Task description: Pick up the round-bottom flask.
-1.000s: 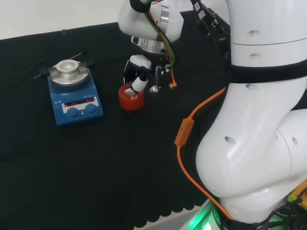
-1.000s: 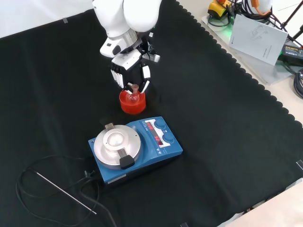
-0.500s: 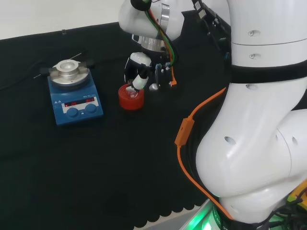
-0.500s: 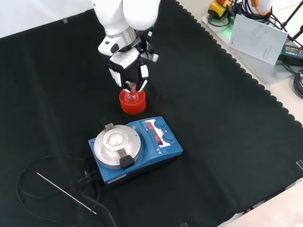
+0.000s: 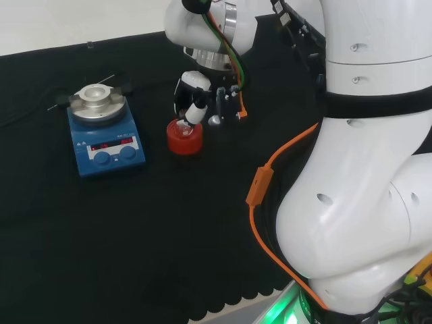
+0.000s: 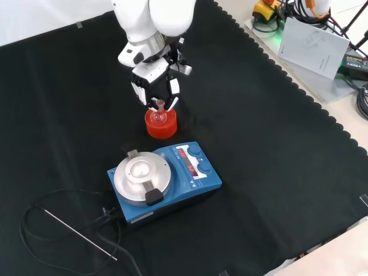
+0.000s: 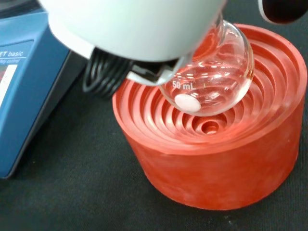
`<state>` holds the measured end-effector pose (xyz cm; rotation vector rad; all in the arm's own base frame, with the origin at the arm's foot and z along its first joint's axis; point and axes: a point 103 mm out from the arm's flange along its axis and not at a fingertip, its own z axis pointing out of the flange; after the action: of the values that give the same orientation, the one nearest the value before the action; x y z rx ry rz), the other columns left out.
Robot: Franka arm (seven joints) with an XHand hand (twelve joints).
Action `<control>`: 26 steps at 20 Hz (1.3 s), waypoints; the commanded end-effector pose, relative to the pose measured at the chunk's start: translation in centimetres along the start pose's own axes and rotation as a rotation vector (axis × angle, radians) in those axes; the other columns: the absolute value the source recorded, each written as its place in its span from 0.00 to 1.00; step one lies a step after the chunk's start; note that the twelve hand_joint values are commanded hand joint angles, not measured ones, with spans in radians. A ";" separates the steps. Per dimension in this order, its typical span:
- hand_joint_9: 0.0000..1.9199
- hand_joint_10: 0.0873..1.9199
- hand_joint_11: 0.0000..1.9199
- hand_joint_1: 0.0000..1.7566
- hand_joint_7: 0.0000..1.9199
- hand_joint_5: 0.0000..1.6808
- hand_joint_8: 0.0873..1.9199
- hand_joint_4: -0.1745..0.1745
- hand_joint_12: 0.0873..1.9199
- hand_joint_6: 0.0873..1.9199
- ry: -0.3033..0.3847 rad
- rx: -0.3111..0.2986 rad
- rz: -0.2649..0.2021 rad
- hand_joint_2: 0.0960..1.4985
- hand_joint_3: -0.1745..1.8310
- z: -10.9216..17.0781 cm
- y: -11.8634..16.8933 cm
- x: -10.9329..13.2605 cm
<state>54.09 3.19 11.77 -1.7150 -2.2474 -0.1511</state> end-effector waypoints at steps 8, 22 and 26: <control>0.91 0.16 0.78 0.76 0.76 0.75 0.34 0.00 0.36 0.37 -0.038 0.004 0.002 0.22 0.62 -1.2 -0.5 0.7; 0.92 0.16 0.79 0.76 0.75 0.75 0.36 0.00 0.35 0.36 -0.089 -0.022 -0.005 0.22 0.62 -3.4 -1.0 2.5; 0.91 0.16 0.79 0.76 0.75 0.75 0.36 0.00 0.35 0.37 -0.098 -0.025 -0.006 0.22 0.62 -4.0 -1.0 2.9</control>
<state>53.23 4.30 16.15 -1.7637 -2.3228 -0.1043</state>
